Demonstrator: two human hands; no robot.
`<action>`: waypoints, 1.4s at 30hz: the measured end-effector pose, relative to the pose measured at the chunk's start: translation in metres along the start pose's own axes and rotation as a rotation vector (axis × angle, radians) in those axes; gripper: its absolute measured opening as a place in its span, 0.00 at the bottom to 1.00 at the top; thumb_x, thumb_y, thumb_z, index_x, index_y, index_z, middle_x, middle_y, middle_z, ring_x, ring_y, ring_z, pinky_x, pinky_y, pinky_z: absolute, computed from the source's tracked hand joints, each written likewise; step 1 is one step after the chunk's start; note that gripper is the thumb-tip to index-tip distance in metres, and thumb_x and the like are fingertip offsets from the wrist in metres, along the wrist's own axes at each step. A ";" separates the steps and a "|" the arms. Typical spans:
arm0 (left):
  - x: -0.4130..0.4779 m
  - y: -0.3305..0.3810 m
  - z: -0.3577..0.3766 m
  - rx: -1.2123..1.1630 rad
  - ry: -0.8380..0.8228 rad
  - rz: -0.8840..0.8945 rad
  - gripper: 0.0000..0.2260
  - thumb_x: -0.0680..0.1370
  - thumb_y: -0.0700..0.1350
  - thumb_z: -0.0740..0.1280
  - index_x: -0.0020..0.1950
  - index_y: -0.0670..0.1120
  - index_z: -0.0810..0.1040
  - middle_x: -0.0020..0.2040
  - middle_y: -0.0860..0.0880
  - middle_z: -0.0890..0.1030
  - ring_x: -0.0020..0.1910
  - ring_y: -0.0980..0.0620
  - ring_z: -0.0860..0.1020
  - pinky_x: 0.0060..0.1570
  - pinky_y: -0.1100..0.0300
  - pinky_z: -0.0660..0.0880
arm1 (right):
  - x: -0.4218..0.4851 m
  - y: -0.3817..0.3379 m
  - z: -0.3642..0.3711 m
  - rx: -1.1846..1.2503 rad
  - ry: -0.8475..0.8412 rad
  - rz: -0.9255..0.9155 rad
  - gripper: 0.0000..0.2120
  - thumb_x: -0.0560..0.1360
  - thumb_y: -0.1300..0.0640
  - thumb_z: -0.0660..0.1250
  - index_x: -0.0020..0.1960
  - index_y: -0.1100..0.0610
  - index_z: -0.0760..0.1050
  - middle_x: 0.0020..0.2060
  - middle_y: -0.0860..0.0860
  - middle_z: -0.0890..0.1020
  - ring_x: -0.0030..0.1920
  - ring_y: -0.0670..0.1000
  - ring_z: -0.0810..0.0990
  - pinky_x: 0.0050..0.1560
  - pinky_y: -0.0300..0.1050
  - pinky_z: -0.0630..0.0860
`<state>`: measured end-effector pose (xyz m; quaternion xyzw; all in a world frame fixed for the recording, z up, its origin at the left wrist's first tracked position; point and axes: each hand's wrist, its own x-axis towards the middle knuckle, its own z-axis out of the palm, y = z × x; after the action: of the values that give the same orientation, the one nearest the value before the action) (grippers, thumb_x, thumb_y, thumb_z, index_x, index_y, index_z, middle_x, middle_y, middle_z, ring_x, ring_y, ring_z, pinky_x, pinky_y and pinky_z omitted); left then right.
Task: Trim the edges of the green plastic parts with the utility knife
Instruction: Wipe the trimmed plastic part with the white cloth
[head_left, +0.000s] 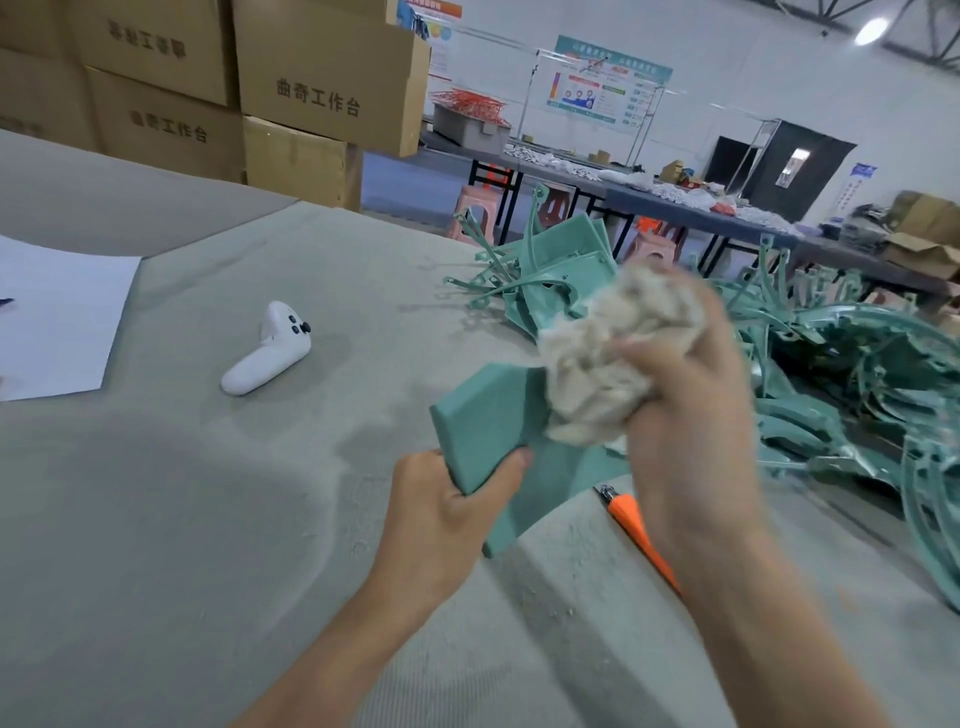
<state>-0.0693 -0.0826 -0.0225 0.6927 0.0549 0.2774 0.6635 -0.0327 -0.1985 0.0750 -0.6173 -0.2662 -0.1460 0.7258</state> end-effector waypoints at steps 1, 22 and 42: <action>0.000 0.001 0.000 0.005 -0.015 0.007 0.14 0.73 0.46 0.74 0.29 0.45 0.76 0.22 0.55 0.70 0.22 0.60 0.68 0.22 0.65 0.63 | -0.005 0.003 0.003 -0.194 -0.085 -0.027 0.26 0.66 0.63 0.65 0.63 0.47 0.75 0.64 0.52 0.74 0.64 0.51 0.74 0.61 0.52 0.75; -0.011 -0.018 0.004 0.166 -0.007 0.259 0.22 0.61 0.38 0.71 0.51 0.56 0.74 0.46 0.63 0.73 0.45 0.75 0.73 0.43 0.78 0.70 | -0.013 0.028 0.027 -0.987 -0.471 -0.950 0.23 0.78 0.44 0.65 0.32 0.59 0.72 0.25 0.53 0.70 0.26 0.55 0.68 0.26 0.47 0.65; 0.001 0.007 0.001 -0.239 -0.213 0.133 0.24 0.68 0.60 0.74 0.63 0.63 0.74 0.62 0.56 0.80 0.63 0.55 0.77 0.63 0.54 0.70 | 0.066 -0.042 0.017 -0.131 0.314 -0.512 0.22 0.80 0.59 0.67 0.31 0.59 0.62 0.28 0.62 0.65 0.30 0.53 0.63 0.36 0.42 0.66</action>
<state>-0.0704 -0.0838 -0.0152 0.6364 -0.0950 0.2505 0.7233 -0.0058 -0.1821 0.1486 -0.5454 -0.2878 -0.4347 0.6563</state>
